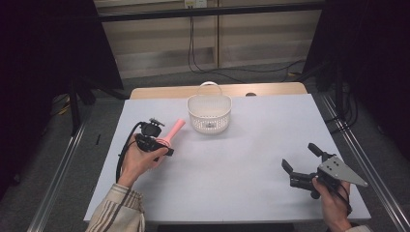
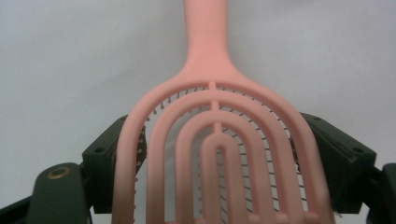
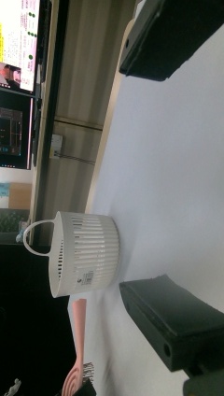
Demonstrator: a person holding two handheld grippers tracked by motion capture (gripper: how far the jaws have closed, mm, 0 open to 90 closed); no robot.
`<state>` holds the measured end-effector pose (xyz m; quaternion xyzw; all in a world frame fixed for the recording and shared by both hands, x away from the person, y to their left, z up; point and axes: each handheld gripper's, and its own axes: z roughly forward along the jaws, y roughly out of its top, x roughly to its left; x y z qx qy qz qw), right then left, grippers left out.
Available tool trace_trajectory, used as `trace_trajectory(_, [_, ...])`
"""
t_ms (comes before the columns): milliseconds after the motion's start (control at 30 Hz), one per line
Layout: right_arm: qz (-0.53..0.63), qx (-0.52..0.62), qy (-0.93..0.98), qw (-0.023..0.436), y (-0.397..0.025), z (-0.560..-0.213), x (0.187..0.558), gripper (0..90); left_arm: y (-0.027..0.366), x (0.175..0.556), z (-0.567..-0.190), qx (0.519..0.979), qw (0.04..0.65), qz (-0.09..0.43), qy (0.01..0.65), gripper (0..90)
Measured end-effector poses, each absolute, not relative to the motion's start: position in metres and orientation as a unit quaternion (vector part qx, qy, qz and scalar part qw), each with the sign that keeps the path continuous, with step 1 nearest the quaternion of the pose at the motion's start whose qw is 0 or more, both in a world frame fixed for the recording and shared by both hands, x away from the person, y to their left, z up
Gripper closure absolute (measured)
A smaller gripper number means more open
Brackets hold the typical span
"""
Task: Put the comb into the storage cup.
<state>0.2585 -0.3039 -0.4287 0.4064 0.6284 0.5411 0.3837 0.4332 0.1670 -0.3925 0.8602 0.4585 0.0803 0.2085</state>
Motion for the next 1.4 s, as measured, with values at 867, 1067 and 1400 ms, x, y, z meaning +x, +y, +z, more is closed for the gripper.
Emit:
trace_trajectory(867, [0.541, 0.406, 0.629, 0.384, -0.304, -0.429, 0.258, 0.0, 0.195, 0.429, -0.37, 0.833, 0.248, 0.101, 0.483, 19.8])
trace_trajectory(1067, [0.541, 0.406, 0.629, 0.384, -0.304, -0.429, 0.259, 0.0, 0.201, 0.426, -0.362, 0.829, 0.259, 0.103, 0.485, 19.8])
trace_trajectory(1400, [0.54, 0.405, 0.63, 0.384, -0.303, -0.429, 0.258, 0.0, 0.201, 0.413, -0.353, 0.833, 0.282, 0.101, 0.465, 19.8])
